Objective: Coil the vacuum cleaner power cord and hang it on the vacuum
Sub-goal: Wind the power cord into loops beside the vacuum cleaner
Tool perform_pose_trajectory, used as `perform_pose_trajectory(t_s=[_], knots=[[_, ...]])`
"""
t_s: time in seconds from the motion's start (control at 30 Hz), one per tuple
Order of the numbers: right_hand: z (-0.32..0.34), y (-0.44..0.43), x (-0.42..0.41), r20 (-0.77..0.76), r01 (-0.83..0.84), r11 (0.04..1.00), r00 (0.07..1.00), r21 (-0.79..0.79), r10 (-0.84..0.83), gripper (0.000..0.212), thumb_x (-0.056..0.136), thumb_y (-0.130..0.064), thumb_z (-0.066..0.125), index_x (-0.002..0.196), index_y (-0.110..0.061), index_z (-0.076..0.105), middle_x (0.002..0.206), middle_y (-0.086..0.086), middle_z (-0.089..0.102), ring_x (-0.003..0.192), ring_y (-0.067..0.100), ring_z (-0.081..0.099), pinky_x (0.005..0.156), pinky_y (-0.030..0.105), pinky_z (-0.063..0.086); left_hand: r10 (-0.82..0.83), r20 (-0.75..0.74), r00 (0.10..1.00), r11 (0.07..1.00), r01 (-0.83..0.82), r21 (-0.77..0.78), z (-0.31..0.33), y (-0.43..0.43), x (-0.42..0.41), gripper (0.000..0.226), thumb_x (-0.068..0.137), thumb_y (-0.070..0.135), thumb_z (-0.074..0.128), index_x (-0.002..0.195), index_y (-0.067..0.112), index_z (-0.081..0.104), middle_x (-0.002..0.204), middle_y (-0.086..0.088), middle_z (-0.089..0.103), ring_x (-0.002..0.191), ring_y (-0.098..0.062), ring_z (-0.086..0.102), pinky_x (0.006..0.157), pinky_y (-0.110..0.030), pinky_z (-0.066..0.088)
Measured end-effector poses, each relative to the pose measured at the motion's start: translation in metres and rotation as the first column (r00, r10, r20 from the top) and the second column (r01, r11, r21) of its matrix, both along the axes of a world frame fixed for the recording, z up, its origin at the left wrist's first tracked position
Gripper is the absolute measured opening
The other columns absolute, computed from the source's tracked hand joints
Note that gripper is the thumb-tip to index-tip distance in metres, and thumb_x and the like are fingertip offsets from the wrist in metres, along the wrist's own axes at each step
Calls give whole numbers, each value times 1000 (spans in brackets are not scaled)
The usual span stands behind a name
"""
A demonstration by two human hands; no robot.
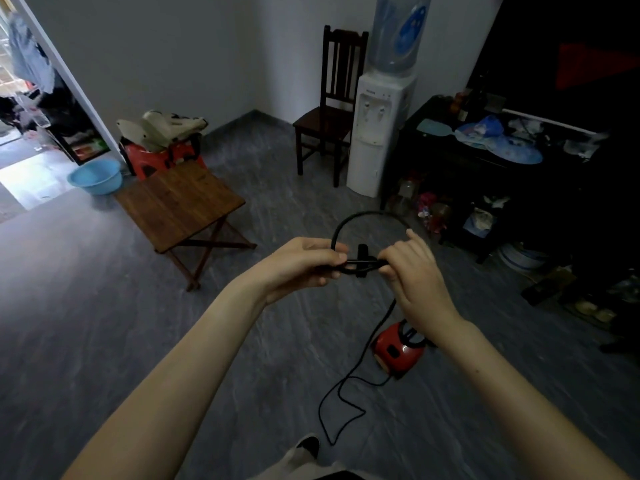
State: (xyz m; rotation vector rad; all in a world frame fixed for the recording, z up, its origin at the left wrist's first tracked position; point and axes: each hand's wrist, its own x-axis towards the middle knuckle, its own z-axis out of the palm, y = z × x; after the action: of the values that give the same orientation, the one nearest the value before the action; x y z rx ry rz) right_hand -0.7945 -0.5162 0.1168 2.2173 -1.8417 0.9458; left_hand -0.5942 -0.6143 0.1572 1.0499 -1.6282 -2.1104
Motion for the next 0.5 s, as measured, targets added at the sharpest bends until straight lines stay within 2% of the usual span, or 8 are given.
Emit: perform_pose_trajectory(t_s=[0.07, 0.13, 0.2, 0.27, 0.33, 0.37, 0.43, 0.5], knots=[[0, 2, 4, 158, -14, 995, 987, 97, -1, 43, 102, -43, 25, 84, -15, 51, 77, -6, 46, 76, 14, 46, 97, 26, 37, 56, 84, 995, 992, -46, -117, -5, -4, 0, 49, 82, 39, 68, 123, 15, 57, 112, -2, 68, 104, -13, 64, 85, -27, 53], [1, 2, 9, 362, -66, 982, 932, 179, -3, 48, 100, -49, 24, 82, -14, 50, 75, -6, 45, 73, 12, 44, 72, 19, 35, 123, 154, 980, 952, -73, -297, -9, -9, 2, 76, 76, 52, 69, 140, 25, 38, 129, 5, 55, 122, -11, 51, 98, -31, 44], [4, 2, 11, 523, -121, 968, 853, 219, -12, 44, 102, -39, 31, 80, -6, 50, 74, -2, 46, 69, 7, 43, 64, 18, 34, 48, 168, 985, 902, 29, -430, -7, -12, 2, 63, 80, 47, 65, 137, 29, 44, 135, 8, 51, 126, -8, 46, 100, -26, 36], [7, 2, 14, 601, -152, 959, 799, 239, -23, 35, 103, -25, 36, 81, -1, 49, 74, 1, 45, 67, 4, 42, 63, 17, 34, -125, 101, 987, 932, 151, -330, -2, -8, -1, 37, 90, 34, 55, 121, 16, 62, 121, -2, 66, 115, -14, 59, 96, -27, 43], [10, 2, 14, 644, -161, 952, 764, 261, -48, 33, 104, -20, 36, 81, 0, 48, 73, -1, 44, 66, 3, 41, 62, 17, 33, -220, 22, 975, 971, 221, -86, 0, -3, -5, 39, 96, 32, 44, 105, 3, 68, 95, -15, 73, 91, -25, 69, 88, -31, 51], [9, 1, 14, 662, -158, 949, 746, 272, -66, 33, 104, -20, 36, 81, 0, 48, 71, -4, 43, 65, 2, 41, 62, 16, 33, -231, 5, 973, 973, 231, 13, -1, -1, -6, 45, 97, 37, 40, 97, 2, 68, 80, -15, 71, 77, -25, 69, 82, -32, 53], [5, -1, 14, 699, -146, 944, 707, 296, -110, 34, 104, -21, 37, 79, -1, 48, 67, -9, 43, 62, 0, 41, 62, 18, 34, -216, -52, 975, 965, 221, 138, -6, 1, -7, 48, 97, 43, 38, 82, 5, 64, 54, -5, 54, 50, -16, 54, 70, -30, 52], [0, -2, 15, 735, -135, 941, 662, 311, -148, 34, 104, -23, 38, 76, -7, 49, 65, -10, 42, 59, 2, 40, 61, 23, 34, -190, -206, 960, 925, 246, 289, -12, 0, -8, 39, 94, 39, 40, 74, 10, 55, 48, 5, 35, 43, -8, 30, 55, -21, 41]])
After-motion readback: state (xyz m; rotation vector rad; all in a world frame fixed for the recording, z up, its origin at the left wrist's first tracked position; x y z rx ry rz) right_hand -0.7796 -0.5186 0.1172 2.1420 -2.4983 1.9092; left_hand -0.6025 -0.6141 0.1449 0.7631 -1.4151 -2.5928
